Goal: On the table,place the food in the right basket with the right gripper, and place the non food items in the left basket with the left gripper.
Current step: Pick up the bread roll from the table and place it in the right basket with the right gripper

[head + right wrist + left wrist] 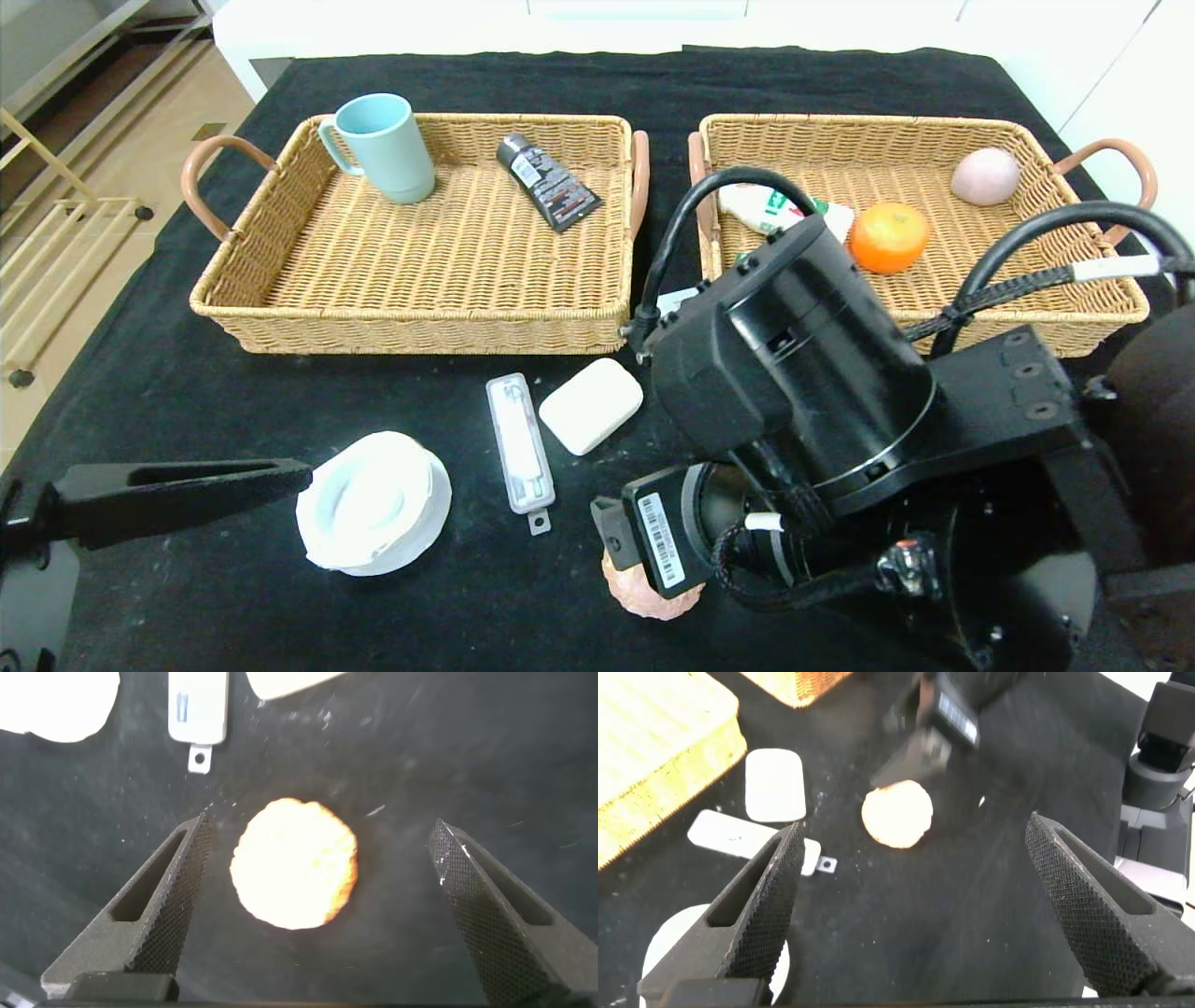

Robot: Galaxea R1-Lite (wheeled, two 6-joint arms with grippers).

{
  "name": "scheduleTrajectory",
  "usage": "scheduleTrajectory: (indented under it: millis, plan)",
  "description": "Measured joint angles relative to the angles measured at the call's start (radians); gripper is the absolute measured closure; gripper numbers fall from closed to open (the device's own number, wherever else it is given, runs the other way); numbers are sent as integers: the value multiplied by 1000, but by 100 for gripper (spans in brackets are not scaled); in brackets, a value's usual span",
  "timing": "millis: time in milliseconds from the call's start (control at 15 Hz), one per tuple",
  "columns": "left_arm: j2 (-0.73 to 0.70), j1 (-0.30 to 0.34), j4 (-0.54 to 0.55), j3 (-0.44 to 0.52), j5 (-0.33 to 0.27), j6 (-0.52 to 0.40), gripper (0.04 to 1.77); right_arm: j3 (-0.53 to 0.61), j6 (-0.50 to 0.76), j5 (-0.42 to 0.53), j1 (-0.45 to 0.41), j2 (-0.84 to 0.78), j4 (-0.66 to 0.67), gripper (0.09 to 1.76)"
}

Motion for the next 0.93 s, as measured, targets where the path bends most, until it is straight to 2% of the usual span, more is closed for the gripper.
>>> scheduleTrajectory:
  millis: [933]
  plan:
    - [-14,1,1,-3,0,0,9,16,23,-29,9,99,2,14]
